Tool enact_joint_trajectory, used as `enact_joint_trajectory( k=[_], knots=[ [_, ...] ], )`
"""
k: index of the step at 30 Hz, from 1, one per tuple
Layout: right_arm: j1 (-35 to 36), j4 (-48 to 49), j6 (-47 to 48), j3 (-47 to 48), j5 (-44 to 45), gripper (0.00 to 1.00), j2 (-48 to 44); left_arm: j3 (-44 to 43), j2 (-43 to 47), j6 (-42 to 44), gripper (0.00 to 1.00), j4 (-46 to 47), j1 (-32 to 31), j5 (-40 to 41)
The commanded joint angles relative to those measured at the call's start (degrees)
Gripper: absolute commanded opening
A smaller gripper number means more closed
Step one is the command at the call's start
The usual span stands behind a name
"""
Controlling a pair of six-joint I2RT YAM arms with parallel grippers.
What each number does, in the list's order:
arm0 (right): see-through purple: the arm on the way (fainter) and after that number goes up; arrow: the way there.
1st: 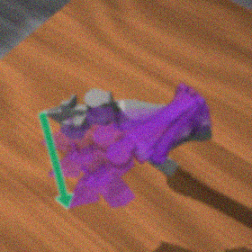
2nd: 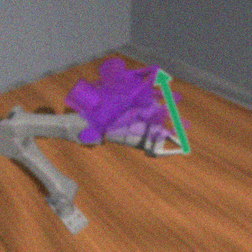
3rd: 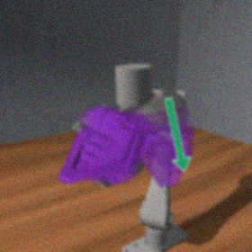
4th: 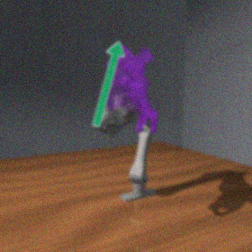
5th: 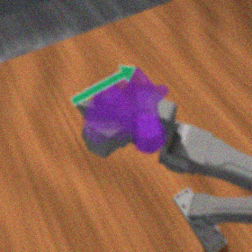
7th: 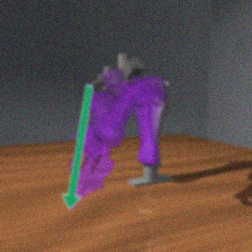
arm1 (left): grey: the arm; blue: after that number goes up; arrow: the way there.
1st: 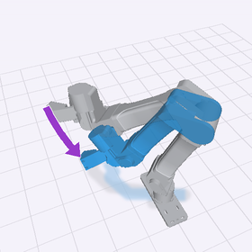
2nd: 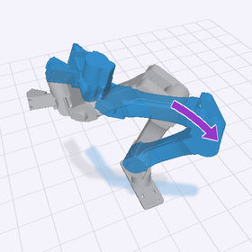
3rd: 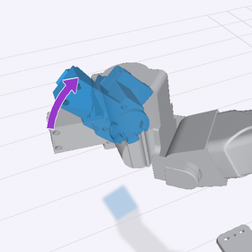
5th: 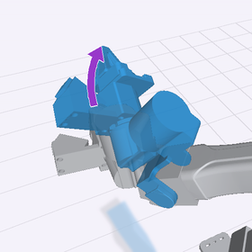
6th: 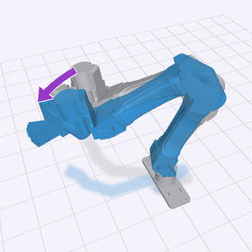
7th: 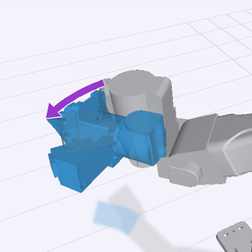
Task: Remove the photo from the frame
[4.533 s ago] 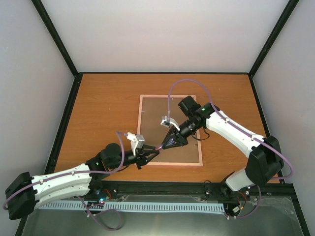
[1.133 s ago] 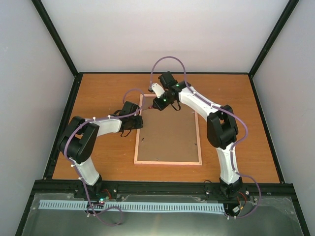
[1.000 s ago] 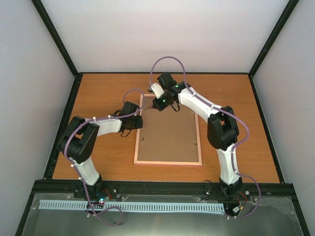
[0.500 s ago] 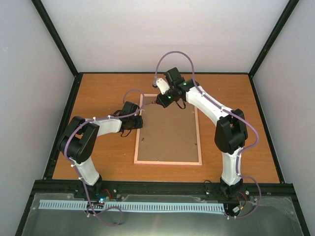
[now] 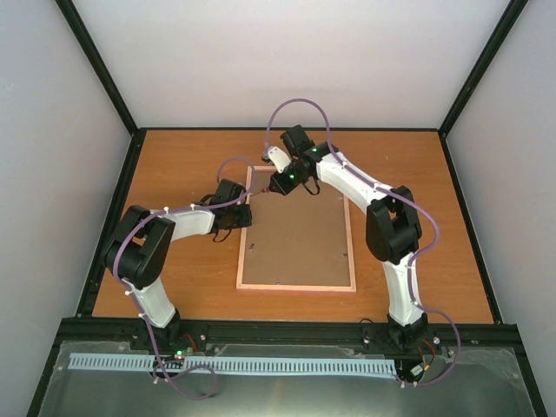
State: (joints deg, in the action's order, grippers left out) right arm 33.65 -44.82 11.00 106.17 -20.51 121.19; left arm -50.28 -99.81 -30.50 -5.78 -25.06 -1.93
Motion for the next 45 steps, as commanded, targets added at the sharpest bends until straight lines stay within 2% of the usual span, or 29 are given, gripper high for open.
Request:
enact_joint_trajectory(
  k=[1, 11, 21, 28, 33, 37, 41, 45],
  knots=[
    [0.45, 0.58, -1.29, 2.06, 3.56, 0.03, 1.99, 0.8, 0.08, -0.01, 0.01, -0.84, 0.28, -1.62],
    [1.11, -1.45, -1.34, 3.09, 11.54, 0.03, 2.35, 0.71, -0.28, 0.18, 0.01, -0.8, 0.36, -1.91],
    [4.65, -0.17, -1.07, 2.08, 28.27, 0.03, 1.23, 1.04, 0.21, 0.15, 0.01, -0.49, 0.33, -1.85],
    [4.85, -1.64, -1.56, 4.18, 33.55, 0.03, 0.2, 0.96, 0.08, 0.18, 0.01, -0.48, 0.36, -1.87],
    [4.85, -2.43, -1.65, 4.08, 33.9, 0.03, -1.1, 0.89, -0.14, 0.27, 0.01, -0.46, 0.37, -2.01],
    [4.72, -3.46, -1.45, 3.29, 29.99, 0.03, -4.26, 0.9, 0.41, 0.26, 0.01, -0.56, 0.36, -1.93],
    [3.25, -3.94, -0.11, -1.56, 26.23, 0.03, -9.97, 1.63, 1.83, -0.81, 0.01, -0.87, 0.36, -1.14],
    [-0.67, -3.81, 1.4, -8.81, 17.56, 0.03, -17.32, 2.9, 3.55, -3.02, 0.01, -0.99, 0.81, 0.08]
  ],
)
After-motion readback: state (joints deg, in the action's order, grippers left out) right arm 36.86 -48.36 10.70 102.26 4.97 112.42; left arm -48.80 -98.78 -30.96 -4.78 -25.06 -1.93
